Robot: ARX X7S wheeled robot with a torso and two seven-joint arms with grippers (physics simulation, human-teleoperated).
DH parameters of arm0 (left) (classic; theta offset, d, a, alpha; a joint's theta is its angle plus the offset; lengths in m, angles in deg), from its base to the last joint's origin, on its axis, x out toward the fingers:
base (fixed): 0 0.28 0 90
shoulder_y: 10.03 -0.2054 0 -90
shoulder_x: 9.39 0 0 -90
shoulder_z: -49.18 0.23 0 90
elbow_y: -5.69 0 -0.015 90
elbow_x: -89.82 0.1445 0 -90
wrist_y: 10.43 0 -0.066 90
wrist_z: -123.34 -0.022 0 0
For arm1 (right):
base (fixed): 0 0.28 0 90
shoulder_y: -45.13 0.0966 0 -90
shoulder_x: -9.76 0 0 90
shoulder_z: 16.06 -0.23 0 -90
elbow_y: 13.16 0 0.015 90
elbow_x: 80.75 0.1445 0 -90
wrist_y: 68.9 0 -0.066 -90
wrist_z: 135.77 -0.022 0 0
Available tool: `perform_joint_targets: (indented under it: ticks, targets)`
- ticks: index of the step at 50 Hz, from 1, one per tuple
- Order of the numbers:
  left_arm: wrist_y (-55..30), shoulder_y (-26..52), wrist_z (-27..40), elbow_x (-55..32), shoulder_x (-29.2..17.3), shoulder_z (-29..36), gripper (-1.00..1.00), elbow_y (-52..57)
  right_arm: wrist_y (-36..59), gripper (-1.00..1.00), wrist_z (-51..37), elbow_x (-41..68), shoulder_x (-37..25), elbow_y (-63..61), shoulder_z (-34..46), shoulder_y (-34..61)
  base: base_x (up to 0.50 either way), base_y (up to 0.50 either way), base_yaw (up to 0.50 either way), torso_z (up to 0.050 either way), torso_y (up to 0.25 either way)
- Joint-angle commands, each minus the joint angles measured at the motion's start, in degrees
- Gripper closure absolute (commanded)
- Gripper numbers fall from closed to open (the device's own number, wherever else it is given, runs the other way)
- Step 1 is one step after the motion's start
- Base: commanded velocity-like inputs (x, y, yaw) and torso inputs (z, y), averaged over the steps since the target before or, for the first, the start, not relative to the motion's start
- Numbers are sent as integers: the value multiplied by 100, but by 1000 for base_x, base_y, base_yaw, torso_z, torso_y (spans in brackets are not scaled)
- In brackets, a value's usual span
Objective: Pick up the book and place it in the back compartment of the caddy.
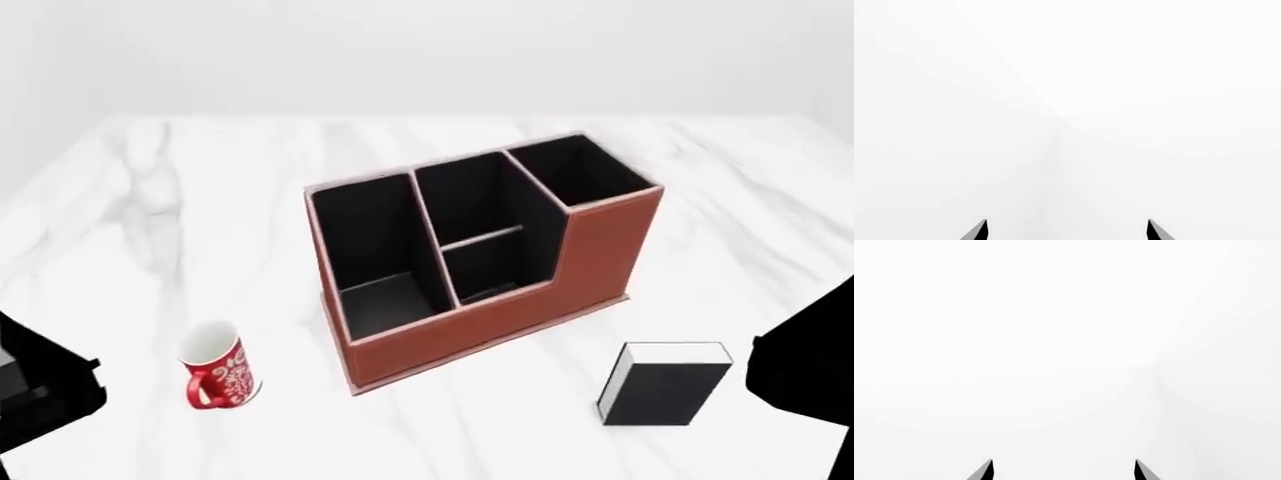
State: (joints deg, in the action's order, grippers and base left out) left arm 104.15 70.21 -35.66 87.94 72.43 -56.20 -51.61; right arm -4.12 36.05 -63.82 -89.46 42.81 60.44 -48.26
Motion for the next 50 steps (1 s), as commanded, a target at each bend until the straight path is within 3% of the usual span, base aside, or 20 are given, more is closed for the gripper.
perform_joint_targets:
  ticks: [1, 26, 46, 50]
  targets:
    - [102, -66, 9, 120, 22, -102, -100, 82, -12, -100, 110, -136, 15, -205, 4, -82, 500, -125, 0, 0, 0]
    - [34, -90, 132, 156, -75, 60, -100, 105, 80, -100, 202, -421, -135, -287, 429, -205, 478, -91, 0, 0, 1]
    - [-84, -70, 107, 282, -172, 353, -100, 50, 23, -100, 82, -586, -140, -152, 481, -222, 49, 0, 0, 0, 1]
    - [-774, 20, -88, 131, -267, 649, -100, 97, 84, -100, 51, -618, -126, -78, 536, -211, 0, 0, 0, 0, 0]
